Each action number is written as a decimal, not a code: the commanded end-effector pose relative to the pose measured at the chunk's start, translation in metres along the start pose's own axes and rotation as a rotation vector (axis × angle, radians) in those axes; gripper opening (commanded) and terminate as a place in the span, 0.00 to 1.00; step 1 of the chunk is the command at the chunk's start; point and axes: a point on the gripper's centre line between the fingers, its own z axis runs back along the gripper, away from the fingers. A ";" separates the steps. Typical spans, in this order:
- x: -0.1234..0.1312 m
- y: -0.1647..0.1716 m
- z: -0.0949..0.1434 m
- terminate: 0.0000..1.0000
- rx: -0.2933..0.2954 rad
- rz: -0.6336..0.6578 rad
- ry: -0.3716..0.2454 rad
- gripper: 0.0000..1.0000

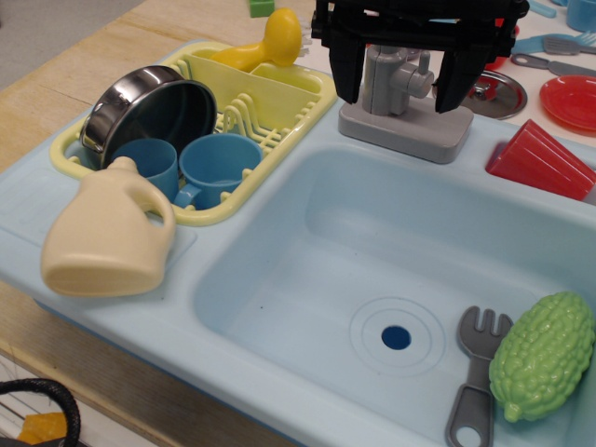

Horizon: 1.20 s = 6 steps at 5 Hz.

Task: Turn lever vertical to front

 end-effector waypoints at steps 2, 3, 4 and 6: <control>0.014 -0.010 0.003 0.00 -0.017 -0.066 -0.058 1.00; 0.023 -0.018 0.003 0.00 -0.036 -0.109 -0.109 1.00; 0.034 -0.024 0.005 0.00 -0.036 -0.144 -0.114 1.00; 0.045 -0.030 0.003 0.00 -0.064 -0.178 -0.124 1.00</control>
